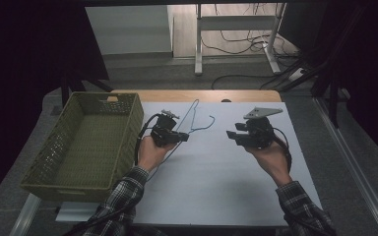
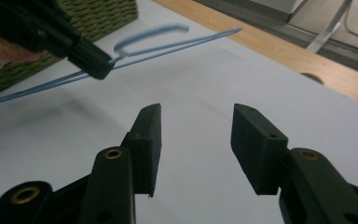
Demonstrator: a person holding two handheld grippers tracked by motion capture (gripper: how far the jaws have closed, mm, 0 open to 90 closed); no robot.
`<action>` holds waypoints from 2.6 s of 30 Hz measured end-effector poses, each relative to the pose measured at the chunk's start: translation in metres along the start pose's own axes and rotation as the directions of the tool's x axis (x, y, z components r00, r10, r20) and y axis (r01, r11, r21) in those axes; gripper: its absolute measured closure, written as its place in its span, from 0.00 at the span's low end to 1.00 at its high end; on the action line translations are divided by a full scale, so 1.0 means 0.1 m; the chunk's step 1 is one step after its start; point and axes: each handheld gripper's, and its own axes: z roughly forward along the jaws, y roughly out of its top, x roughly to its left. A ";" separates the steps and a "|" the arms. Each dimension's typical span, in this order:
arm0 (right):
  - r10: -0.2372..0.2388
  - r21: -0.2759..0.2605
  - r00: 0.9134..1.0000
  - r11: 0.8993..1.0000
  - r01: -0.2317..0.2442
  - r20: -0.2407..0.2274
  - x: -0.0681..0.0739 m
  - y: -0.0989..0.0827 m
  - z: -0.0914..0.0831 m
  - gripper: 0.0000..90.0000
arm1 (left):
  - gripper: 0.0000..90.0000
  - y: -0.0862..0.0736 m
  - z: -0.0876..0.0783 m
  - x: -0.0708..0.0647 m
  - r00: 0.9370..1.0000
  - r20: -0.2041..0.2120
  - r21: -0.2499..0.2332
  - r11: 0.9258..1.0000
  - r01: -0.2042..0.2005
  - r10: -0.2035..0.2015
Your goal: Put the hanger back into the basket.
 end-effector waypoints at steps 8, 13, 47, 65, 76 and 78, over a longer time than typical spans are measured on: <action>-0.079 -0.091 0.988 0.994 0.067 -0.132 0.43 -0.15 -0.04 0.59 | 0.97 -0.05 -0.18 -0.37 0.995 0.090 -0.037 0.998 -0.042 0.045; -0.129 -0.149 0.982 0.983 0.107 -0.141 0.60 -0.13 0.00 0.67 | 0.97 -0.13 -0.18 -0.53 0.990 0.131 -0.030 0.998 -0.049 0.052; -0.152 -0.070 0.982 0.987 0.145 -0.111 0.88 -0.01 0.15 0.94 | 0.92 -0.01 -0.11 -0.71 0.984 0.140 0.219 0.966 -0.137 0.107; -0.065 -0.142 0.990 0.989 0.048 -0.122 0.71 -0.09 -0.15 0.55 | 0.98 0.02 -0.49 -0.43 0.976 0.216 0.139 0.990 -0.007 -0.023; -0.050 -0.123 0.990 0.992 0.034 -0.129 0.55 -0.43 -0.37 0.26 | 0.98 0.05 -1.07 -0.23 0.977 0.205 0.062 0.997 0.054 -0.065; -0.025 -0.111 0.992 0.994 0.012 -0.124 0.51 -0.51 -0.41 0.22 | 0.98 0.05 -1.21 -0.18 0.978 0.197 0.044 0.997 0.062 -0.069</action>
